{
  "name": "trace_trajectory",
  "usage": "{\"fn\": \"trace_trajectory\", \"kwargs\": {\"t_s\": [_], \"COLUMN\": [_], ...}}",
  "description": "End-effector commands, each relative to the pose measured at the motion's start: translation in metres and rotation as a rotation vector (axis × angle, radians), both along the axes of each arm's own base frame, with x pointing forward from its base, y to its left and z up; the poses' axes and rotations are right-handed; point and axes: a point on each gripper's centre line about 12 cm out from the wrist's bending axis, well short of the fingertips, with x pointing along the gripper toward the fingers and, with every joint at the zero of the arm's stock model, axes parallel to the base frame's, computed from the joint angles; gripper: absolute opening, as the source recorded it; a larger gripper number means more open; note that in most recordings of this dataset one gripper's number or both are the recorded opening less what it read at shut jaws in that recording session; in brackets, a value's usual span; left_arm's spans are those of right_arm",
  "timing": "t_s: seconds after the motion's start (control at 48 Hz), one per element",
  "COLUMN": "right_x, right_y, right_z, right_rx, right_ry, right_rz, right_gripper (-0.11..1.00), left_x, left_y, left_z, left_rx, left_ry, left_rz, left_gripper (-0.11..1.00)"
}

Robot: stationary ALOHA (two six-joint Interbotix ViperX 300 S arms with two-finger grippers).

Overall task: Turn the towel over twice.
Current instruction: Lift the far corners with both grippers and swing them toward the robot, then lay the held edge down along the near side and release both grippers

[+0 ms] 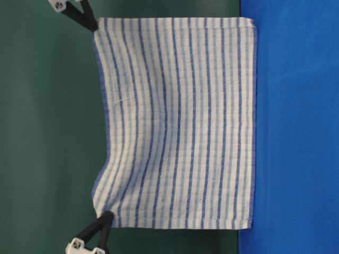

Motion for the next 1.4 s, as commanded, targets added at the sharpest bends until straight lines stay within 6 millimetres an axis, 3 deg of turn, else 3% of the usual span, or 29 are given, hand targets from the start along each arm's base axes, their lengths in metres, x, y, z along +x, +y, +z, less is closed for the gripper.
{"fn": "trace_trajectory", "kwargs": {"t_s": [0.0, 0.229, 0.375, 0.458, 0.667, 0.813, 1.146, 1.375], "right_x": [0.000, 0.007, 0.010, 0.010, 0.007, 0.008, 0.012, 0.015], "right_y": [0.018, 0.076, 0.108, 0.124, 0.154, 0.174, 0.220, 0.233], "right_z": [0.005, -0.018, -0.050, -0.069, -0.111, -0.132, -0.164, -0.178], "right_rx": [0.009, 0.135, 0.238, 0.293, 0.413, 0.475, 0.590, 0.623], "right_ry": [-0.009, 0.057, 0.135, 0.171, 0.236, 0.257, 0.296, 0.346], "right_rz": [0.033, 0.163, 0.229, 0.255, 0.285, 0.323, 0.405, 0.399], "right_gripper": [0.06, 0.06, 0.06, 0.06, 0.06, 0.06, 0.06, 0.06], "left_x": [0.002, 0.005, 0.005, 0.002, -0.005, -0.002, 0.013, 0.016], "left_y": [-0.019, -0.074, -0.109, -0.125, -0.152, -0.170, -0.212, -0.221], "left_z": [0.009, -0.004, -0.030, -0.055, -0.107, -0.127, -0.146, -0.158], "left_rx": [0.003, -0.032, -0.063, -0.094, -0.152, -0.170, -0.228, -0.293], "left_ry": [-0.033, -0.033, 0.025, 0.090, 0.251, 0.333, 0.460, 0.543], "left_rz": [-0.049, -0.212, -0.325, -0.375, -0.464, -0.527, -0.651, -0.644], "left_gripper": [0.02, 0.02, 0.02, 0.02, 0.02, 0.02, 0.02, 0.02]}}
